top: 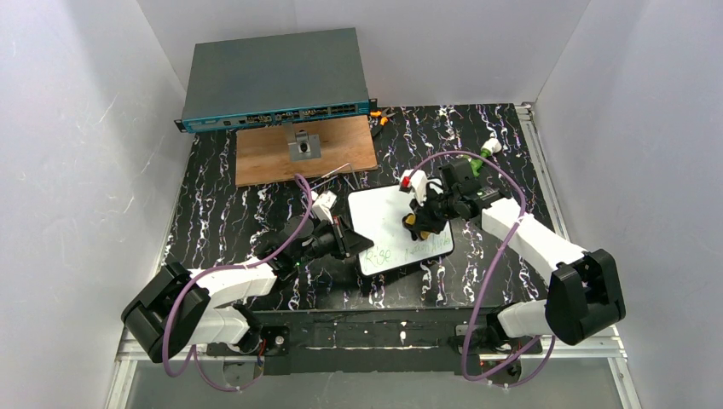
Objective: Erase the whiteboard
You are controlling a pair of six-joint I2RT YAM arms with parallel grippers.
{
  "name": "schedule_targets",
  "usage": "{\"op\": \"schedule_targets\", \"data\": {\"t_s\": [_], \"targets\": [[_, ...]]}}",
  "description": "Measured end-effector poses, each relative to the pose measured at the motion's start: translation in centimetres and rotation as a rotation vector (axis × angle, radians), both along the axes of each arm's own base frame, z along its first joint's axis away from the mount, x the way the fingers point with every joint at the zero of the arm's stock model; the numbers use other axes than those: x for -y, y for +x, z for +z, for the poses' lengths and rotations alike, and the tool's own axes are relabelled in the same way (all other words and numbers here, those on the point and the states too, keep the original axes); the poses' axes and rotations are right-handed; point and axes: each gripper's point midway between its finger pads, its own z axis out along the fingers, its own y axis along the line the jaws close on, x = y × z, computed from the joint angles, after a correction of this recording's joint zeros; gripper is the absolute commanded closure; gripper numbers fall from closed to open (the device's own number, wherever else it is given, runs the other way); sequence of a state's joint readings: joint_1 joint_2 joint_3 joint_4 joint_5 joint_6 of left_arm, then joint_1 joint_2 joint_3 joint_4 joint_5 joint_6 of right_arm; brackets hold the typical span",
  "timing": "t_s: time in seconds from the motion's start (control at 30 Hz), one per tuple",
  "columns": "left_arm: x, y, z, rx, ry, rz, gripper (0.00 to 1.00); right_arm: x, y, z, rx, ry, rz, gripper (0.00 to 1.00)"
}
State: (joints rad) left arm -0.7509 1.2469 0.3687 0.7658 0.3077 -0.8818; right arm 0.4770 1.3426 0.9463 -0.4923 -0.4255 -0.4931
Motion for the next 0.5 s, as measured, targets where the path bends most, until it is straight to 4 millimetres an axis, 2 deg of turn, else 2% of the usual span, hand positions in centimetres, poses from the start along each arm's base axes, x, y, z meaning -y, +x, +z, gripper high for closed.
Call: {"op": "schedule_targets", "data": {"t_s": [0.13, 0.27, 0.33, 0.43, 0.5], "targets": [[0.1, -0.1, 0.0, -0.002, -0.001, -0.007, 1.00, -0.9, -1.2, 0.2, -0.023, 0.024, 0.049, 0.99], [0.1, -0.2, 0.0, -0.002, -0.002, -0.011, 1.00, -3.2, -4.2, 0.3, -0.047, 0.037, 0.179, 0.99], [0.1, -0.2, 0.0, -0.003, -0.001, -0.012, 1.00, -3.9, -5.1, 0.3, -0.050, 0.039, 0.217, 0.99], [0.1, -0.3, 0.0, -0.004, 0.000, -0.013, 1.00, -3.5, -4.6, 0.3, -0.049, 0.037, 0.199, 0.99], [0.1, -0.3, 0.0, -0.004, 0.000, -0.013, 1.00, -2.6, -3.5, 0.2, -0.042, 0.033, 0.152, 0.99]]}}
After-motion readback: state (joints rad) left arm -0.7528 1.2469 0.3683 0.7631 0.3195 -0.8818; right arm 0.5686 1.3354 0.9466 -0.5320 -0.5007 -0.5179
